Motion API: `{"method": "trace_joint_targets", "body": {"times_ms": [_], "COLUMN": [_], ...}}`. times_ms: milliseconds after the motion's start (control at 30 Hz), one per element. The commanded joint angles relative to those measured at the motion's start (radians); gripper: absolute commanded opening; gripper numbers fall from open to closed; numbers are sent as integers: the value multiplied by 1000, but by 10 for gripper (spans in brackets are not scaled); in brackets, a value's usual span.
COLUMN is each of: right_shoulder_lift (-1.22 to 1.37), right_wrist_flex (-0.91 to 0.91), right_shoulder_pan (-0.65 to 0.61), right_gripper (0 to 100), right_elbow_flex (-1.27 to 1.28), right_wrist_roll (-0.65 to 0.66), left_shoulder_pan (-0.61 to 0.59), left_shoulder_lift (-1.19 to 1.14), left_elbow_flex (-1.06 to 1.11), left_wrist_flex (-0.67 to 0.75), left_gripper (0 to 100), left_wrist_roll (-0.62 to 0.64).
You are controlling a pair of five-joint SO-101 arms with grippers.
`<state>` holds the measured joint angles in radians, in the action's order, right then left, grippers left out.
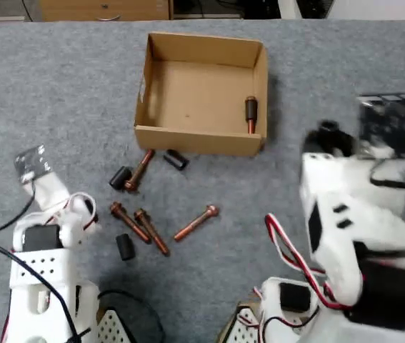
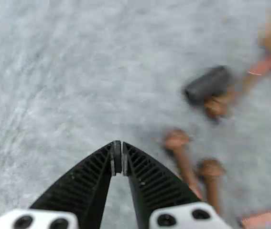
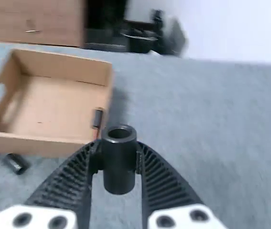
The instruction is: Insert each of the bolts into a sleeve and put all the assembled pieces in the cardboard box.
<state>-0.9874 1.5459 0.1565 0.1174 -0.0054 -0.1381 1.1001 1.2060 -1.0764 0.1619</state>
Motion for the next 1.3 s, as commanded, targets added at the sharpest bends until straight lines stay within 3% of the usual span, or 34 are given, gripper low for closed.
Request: {"method": "trace_joint_targets", "body": {"times_ms": [0,200,333,467,667,933,1100,1267], "right_shoulder_lift": [-31,-156,-254,-325,-371,-378,-371,-371], "right_wrist_flex": [48,48,48,49,52,74,72,64], "right_shoulder_pan": [94,127,125,124,125,128,128,128], "right_gripper": [1,1,1,1,1,1,1,1], "right_elbow_flex": [27,136,206,249,255,255,255,309], "right_wrist_roll": [-20,-20,-20,-20,-20,-20,-20,-20], "left_shoulder_pan": [226,577,715,806,848,847,845,847], "left_shoulder_lift": [-1,-4,-73,-275,-512,-538,-539,-545], "left_elbow_flex": [-224,-443,-512,-560,-667,-626,-557,-497], "left_wrist_flex": [-152,-305,-368,-446,-414,-233,-133,-28], "left_gripper": [19,19,19,19,19,36,114,105], "left_wrist_roll": [-6,-6,-8,-109,-163,-313,-324,-384]}}
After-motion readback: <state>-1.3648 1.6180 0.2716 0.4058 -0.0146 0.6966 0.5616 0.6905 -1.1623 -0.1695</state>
